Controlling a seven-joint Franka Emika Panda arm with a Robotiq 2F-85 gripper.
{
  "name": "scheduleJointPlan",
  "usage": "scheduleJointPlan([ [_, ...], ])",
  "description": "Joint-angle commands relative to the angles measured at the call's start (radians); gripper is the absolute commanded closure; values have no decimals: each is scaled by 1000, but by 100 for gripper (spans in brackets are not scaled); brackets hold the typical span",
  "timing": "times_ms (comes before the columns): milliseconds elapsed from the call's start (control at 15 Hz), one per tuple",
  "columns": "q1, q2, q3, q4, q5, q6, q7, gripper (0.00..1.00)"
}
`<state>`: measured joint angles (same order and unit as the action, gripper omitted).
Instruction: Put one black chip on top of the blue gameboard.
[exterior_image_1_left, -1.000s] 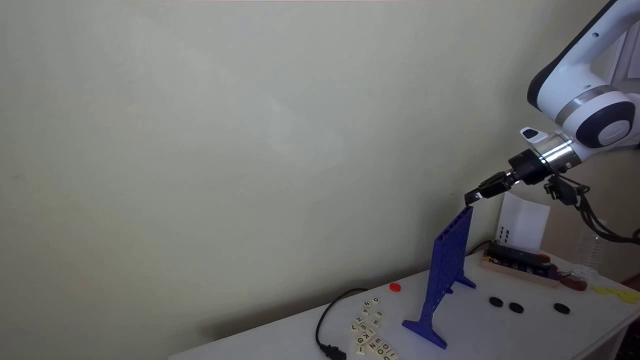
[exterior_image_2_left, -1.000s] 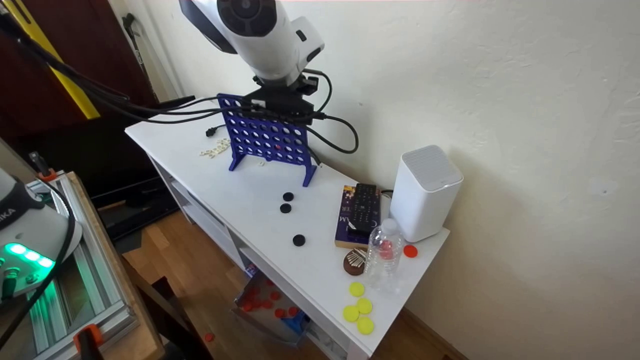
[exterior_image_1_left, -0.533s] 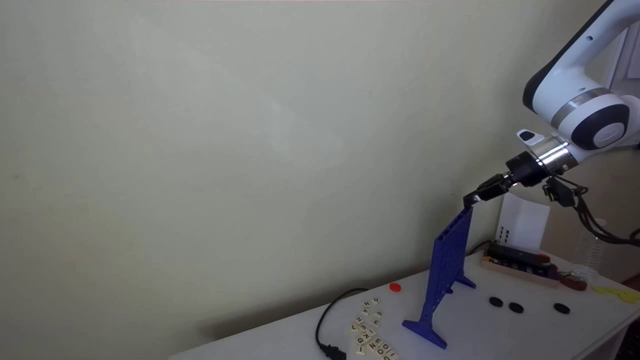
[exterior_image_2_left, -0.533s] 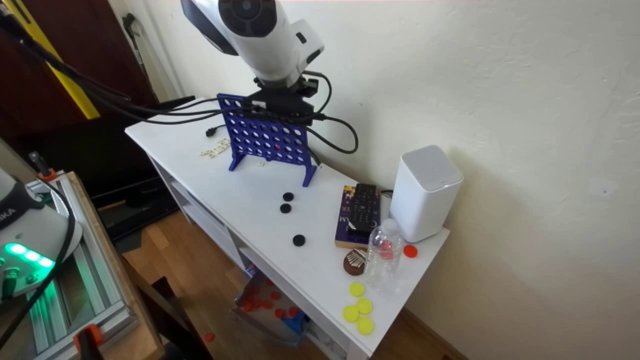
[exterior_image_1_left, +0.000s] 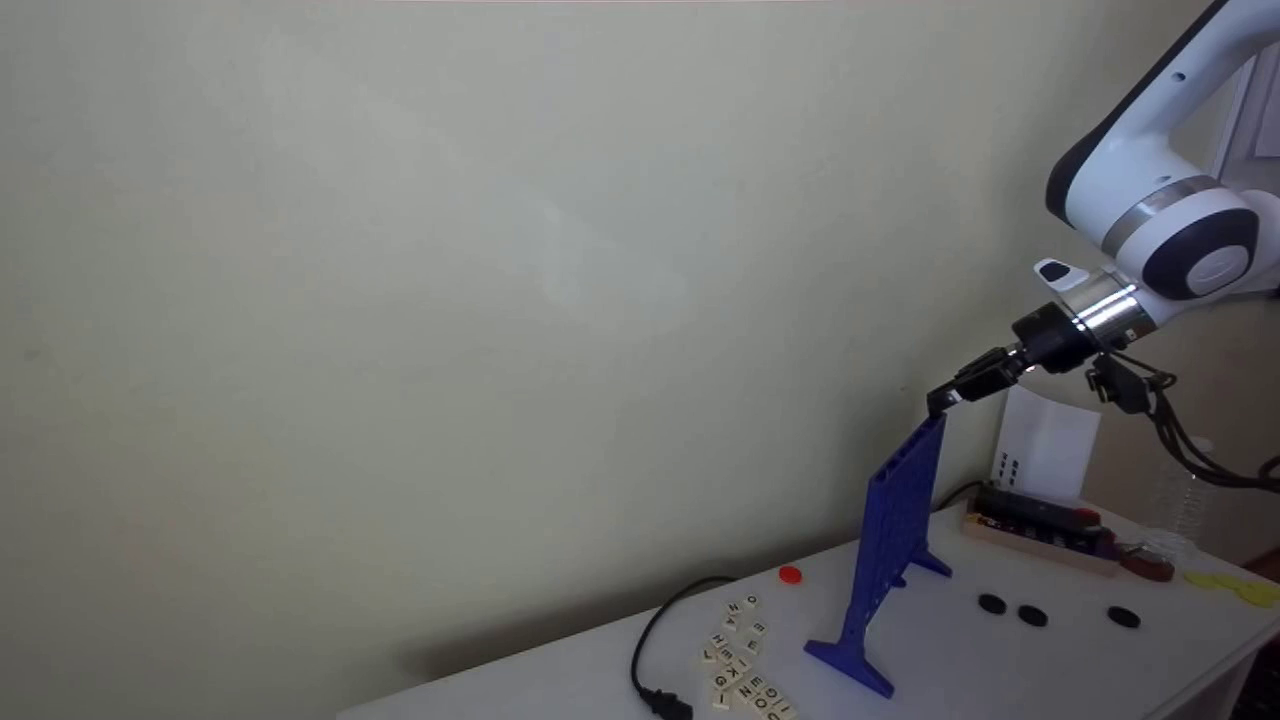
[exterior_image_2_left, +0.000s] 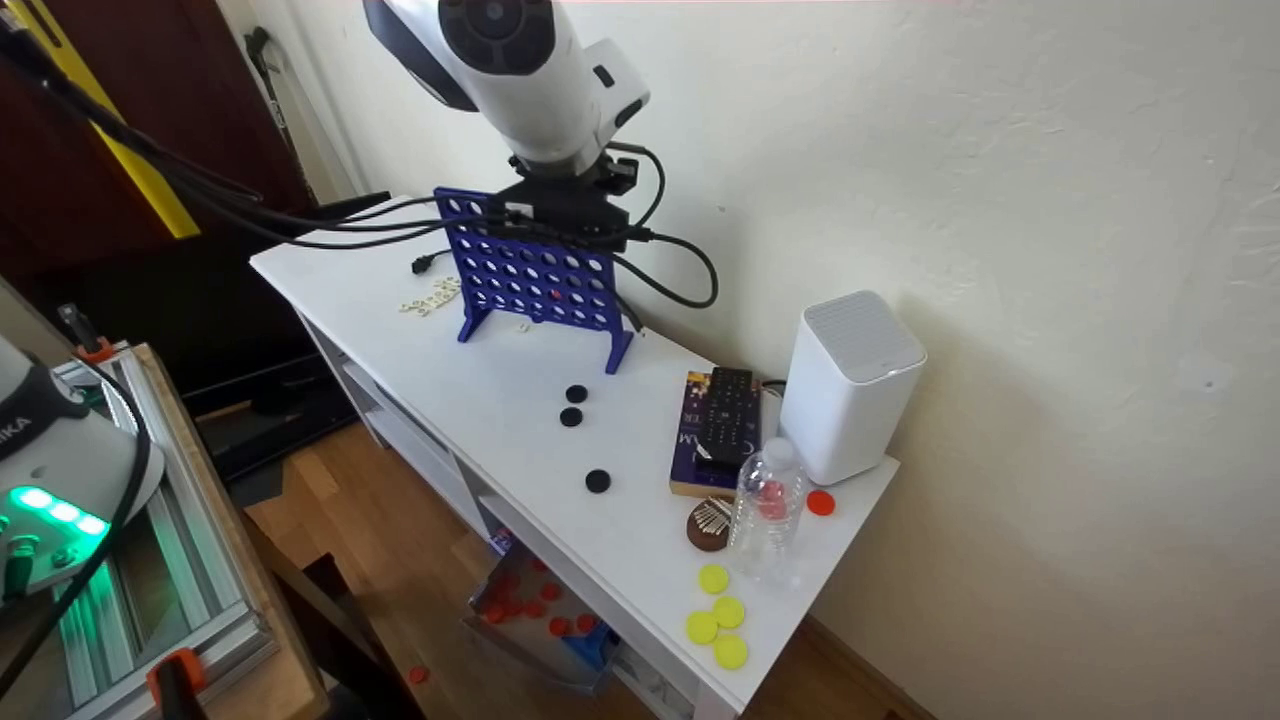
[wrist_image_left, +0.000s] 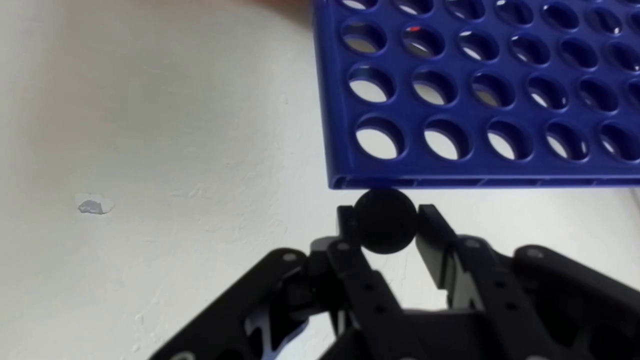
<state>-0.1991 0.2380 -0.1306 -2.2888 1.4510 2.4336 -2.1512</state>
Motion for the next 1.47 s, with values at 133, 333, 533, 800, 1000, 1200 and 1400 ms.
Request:
scheduleJointPlan([
  [133,11,-9,-14,-13,29,10,-24,90],
  [333,11,-9,-15,-17,26,8,-24,90],
  [533,14,-7,-14,-20,24,12,-24,90],
  [800,13,-9,-15,-31,25,12,-28,90],
  [1000,13,-6,-14,-32,31,14,-34,90],
  [1200,16,-9,-12,-40,41,22,-51,90],
  [1400,13,-8,-11,-50,80,17,-101,90],
])
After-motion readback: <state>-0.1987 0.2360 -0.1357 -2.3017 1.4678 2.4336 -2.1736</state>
